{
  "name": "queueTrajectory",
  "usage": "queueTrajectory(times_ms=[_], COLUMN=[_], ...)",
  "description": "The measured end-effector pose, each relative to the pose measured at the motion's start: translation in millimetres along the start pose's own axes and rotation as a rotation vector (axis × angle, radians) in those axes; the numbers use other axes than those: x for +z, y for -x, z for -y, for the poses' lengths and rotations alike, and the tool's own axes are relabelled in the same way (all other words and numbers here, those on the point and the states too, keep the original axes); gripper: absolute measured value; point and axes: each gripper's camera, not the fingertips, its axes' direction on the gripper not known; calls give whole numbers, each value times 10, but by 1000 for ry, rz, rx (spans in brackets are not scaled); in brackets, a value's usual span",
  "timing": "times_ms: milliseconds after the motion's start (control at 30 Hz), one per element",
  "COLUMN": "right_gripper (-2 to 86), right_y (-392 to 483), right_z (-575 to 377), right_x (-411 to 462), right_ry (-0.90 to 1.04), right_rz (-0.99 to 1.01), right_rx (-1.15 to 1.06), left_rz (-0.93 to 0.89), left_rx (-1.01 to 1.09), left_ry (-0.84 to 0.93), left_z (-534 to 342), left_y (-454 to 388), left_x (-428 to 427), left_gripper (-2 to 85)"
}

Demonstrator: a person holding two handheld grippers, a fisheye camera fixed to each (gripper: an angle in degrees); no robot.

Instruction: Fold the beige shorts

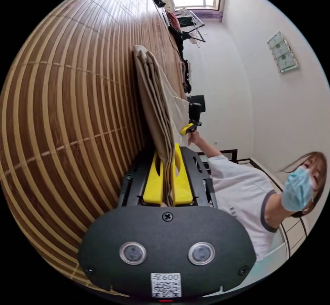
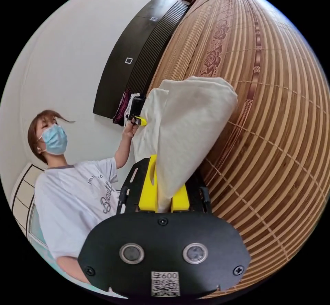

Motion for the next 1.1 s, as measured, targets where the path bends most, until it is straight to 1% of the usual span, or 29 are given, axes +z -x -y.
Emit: queueTrajectory(times_ms=[33, 67, 100, 133, 167, 200, 267, 300, 333, 367, 400, 467, 567, 600, 667, 800, 933, 1000, 1033, 1067, 1100], right_gripper=[-3, -3, -3, -3, -3, -4, -4, -4, -4, -4, -4, -4, -4, -4, -4, -3, -3, -3, -3, -3, -3], right_y=[62, 233, 368, 682, 1020, 1204, 2003, 2219, 2660, 3087, 3303, 4146, 4968, 5088, 5513, 5937, 6135, 6199, 6264, 6368, 6432], right_z=[-88, -138, -164, -200, -229, -242, -334, -371, -464, -575, -635, -887, -1265, -1358, -1771, -2446, -3234, -3601, -3858, -4130, -4266], right_x=[118, 264, 346, 547, 741, 838, 1110, 1137, 1153, 1117, 1081, 872, 538, 470, 241, -116, -820, -1150, -1356, -1546, -1632], right_ry=[-36, -46, -52, -24, 15, 40, 116, 119, 114, 93, 79, 35, -25, -43, -108, -167, -172, -179, -194, -205, -209], right_rz=[6, -39, -74, -145, -205, -223, -254, -257, -262, -261, -260, -267, -289, -288, -313, -358, -347, -371, -394, -423, -442], right_rx=[106, 201, 216, 231, 250, 256, 251, 248, 240, 237, 235, 194, 129, 128, 111, 70, -12, -35, -20, -1, 7], left_rz=[-9, -43, -58, -52, 6, 38, 139, 159, 196, 214, 218, 221, 228, 233, 286, 389, 387, 366, 343, 316, 298], left_rx=[-25, -70, -98, -162, -221, -229, -258, -258, -249, -239, -237, -217, -142, -126, -51, 67, 83, 88, 70, 2, -26], left_ry=[-28, -61, -68, -63, -43, -23, 46, 56, 67, 62, 58, 49, 41, 40, 40, 54, 6, -29, -37, -30, -18], left_z=[-59, -141, -178, -257, -351, -387, -522, -555, -610, -656, -670, -640, -447, -394, -171, 80, 132, 147, 229, 348, 415], left_y=[257, 562, 697, 892, 950, 914, 545, 405, 102, -208, -352, -859, -1356, -1422, -1591, -1581, -1075, -757, -477, -164, -35], left_x=[27, 54, 68, 86, 112, 127, 71, 44, -23, -109, -147, -207, -41, 25, 389, 1169, 2238, 2757, 3127, 3496, 3680], left_gripper=[31, 28, 27, 25, 25, 24, 24, 24, 23, 23, 23, 23, 22, 22, 21, 21, 23, 23, 23, 23, 23])
